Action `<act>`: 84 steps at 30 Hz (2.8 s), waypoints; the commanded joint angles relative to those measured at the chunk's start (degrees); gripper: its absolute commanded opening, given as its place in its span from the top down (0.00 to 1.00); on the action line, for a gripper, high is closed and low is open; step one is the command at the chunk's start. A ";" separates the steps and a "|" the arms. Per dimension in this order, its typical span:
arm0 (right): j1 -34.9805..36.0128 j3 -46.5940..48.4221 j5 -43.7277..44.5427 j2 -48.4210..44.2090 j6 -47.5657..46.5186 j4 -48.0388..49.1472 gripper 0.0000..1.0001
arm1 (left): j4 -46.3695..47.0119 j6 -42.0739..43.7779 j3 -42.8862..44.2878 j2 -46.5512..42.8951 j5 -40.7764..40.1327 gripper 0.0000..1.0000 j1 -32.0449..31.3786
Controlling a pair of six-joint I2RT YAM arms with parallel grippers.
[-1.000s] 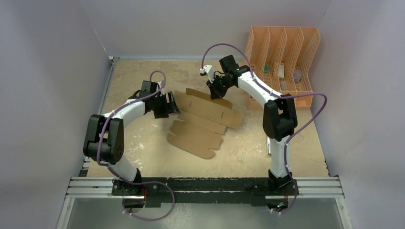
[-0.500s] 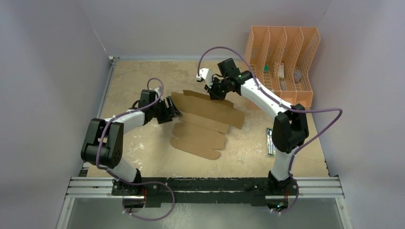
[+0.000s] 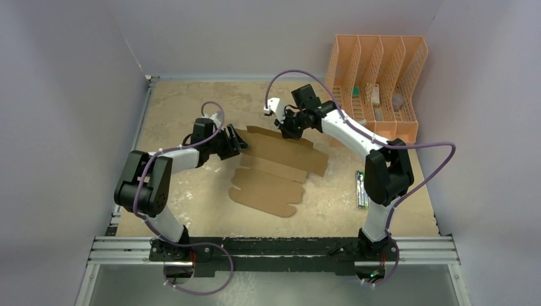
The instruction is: Fold the paper box
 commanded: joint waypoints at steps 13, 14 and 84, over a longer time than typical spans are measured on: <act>0.24 -3.77 1.99 -5.90 -0.14 7.25 1.00 | 0.12 -0.08 1.58 0.95 0.96 0.46 -5.10; 0.27 -4.08 2.13 -6.09 -0.16 7.52 1.00 | 0.04 -0.22 1.54 0.60 0.96 0.47 -5.43; 13.15 -31.79 27.87 -20.68 -17.69 38.67 1.00 | -5.66 -5.83 3.28 -11.66 -6.15 0.74 -8.52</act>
